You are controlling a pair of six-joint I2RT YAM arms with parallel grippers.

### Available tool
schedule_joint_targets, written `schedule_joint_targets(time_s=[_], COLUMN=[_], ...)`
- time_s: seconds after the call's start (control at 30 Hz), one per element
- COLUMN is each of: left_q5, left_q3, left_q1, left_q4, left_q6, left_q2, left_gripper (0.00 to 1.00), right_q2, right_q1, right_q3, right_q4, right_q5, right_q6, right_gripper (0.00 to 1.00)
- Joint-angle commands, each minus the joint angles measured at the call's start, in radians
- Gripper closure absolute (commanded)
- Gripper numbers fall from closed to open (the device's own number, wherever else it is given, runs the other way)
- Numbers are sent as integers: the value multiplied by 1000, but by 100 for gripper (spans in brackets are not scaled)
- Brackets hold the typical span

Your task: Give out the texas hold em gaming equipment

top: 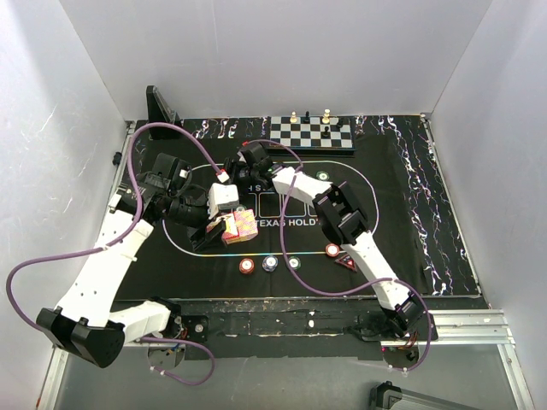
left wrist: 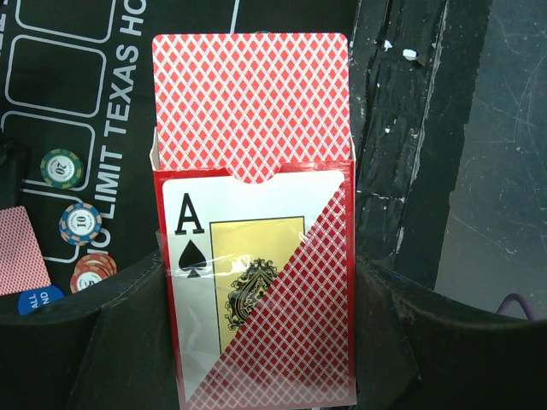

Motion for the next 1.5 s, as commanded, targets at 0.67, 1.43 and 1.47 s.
schedule_joint_targets(time_s=[0.67,1.43,1.47], left_q5=[4,4,4], left_q3=[-36,-28,-25], left_q1=[6,8,8], left_q4=[61,191,194], left_q6=[-36,-36,-39], left_q2=[-95,20,20], left_gripper=[99,98,98], right_q2=[-719,-1232,-1226], right_q1=[-132,13,18], right_q3=[-511,-941,-946], right_q4=[-53,-28,-28], right_q5=[3,-48,-43], right_q6=[-134,-169,-171], right_gripper=[14,9,9])
